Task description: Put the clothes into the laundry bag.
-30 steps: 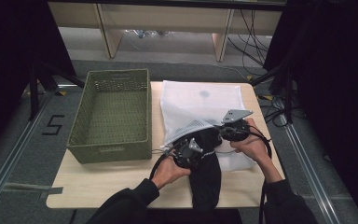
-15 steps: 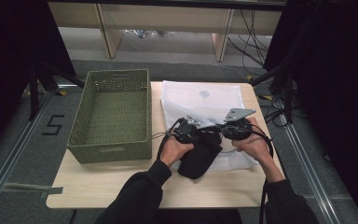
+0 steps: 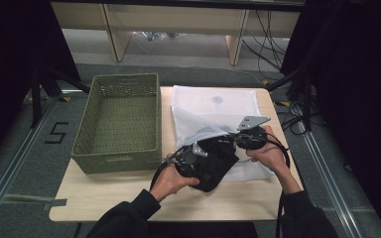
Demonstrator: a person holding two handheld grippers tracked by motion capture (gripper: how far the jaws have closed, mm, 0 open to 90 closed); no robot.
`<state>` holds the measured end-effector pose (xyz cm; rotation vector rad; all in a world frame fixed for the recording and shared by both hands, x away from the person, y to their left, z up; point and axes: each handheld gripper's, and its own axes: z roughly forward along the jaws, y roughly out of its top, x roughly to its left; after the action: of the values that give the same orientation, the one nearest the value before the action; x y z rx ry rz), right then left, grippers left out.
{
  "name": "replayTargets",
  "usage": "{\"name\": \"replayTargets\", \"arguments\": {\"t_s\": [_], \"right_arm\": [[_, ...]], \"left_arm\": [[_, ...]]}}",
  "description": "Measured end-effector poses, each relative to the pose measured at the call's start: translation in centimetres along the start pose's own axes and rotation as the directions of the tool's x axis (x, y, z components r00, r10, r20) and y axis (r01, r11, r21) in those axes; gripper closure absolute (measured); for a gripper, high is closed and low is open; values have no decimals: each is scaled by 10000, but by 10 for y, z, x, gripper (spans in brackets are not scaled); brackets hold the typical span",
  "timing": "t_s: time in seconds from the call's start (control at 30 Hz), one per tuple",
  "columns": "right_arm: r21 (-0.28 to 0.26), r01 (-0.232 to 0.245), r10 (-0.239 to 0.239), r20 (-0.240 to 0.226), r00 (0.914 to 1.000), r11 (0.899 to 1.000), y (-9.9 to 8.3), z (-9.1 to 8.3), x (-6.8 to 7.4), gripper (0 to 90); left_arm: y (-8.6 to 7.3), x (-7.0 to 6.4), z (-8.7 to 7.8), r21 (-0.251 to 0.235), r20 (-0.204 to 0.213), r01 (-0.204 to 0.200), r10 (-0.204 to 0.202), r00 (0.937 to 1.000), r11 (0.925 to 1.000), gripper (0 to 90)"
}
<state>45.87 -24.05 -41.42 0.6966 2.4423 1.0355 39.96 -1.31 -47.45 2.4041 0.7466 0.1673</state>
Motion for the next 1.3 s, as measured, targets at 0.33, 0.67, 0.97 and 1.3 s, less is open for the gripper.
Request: {"name": "replayTargets", "arguments": {"t_s": [0.33, 0.67, 0.97, 1.3], "right_arm": [[-44, 102, -103, -104, 9999, 9999, 1, -2, 2, 900], [-222, -5, 6, 58, 10000, 9998, 4, -9, 1, 900], [-186, 45, -45, -5, 10000, 9998, -1, -6, -1, 900], [-126, 202, -203, -81, 9998, 9997, 1, -3, 2, 900]], "left_arm": [[35, 15, 8, -1527, -517, 54, -135, 9986, 9883, 866], [54, 44, 37, -2034, -1363, 990, -1282, 9823, 9741, 822], [52, 21, 20, -1749, -1864, 181, -511, 9811, 9844, 444], [7, 19, 9, -1212, -2520, 995, -1276, 9593, 9876, 194]]}}
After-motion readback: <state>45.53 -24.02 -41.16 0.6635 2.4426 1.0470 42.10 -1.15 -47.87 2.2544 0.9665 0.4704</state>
